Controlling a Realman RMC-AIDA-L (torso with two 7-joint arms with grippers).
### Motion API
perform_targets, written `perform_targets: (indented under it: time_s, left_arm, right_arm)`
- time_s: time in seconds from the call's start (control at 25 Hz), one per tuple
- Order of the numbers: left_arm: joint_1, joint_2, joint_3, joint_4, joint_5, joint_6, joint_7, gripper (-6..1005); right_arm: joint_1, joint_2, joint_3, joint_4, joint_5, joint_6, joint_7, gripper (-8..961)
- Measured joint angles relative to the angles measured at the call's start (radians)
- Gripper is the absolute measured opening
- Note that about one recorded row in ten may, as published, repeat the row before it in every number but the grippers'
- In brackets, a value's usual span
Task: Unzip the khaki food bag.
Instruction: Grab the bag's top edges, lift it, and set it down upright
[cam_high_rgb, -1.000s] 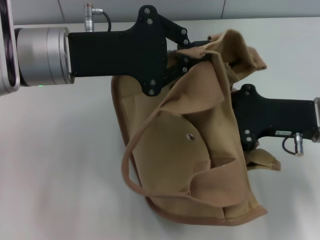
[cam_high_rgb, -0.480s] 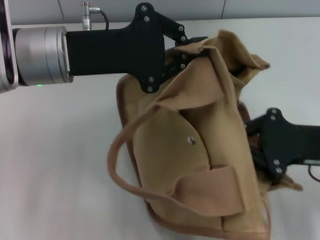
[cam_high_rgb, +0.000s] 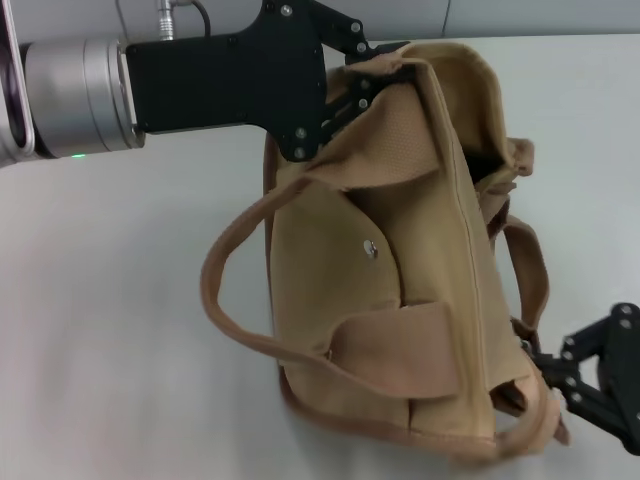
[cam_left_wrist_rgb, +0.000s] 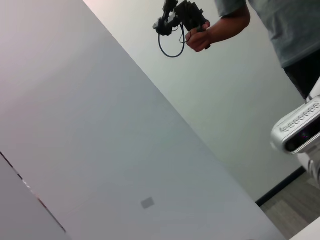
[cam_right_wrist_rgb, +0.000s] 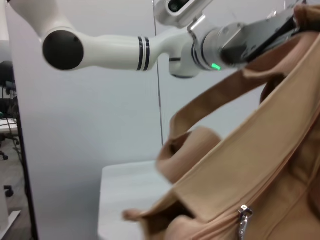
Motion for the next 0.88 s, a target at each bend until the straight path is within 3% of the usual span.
perform_targets:
  time_s: [0.44, 0.64, 0.88]
  left_arm:
    - [-0.001, 0.001, 0.001, -0.001, -0.002, -0.010, 0.000, 29]
    - [-0.001, 0.001, -0.001, -0.002, -0.004, -0.007, 0.000, 29]
    - [-0.001, 0.001, -0.001, -0.002, -0.004, -0.006, 0.000, 29]
  right_arm:
    - [-0.023, -0.007, 0.157, 0.003, -0.079, -0.096, 0.003, 16]
    - [-0.007, -0.005, 0.326, 0.044, -0.080, -0.106, 0.079, 18]
    - [-0.022, -0.008, 0.416, 0.007, -0.115, -0.070, 0.082, 119]
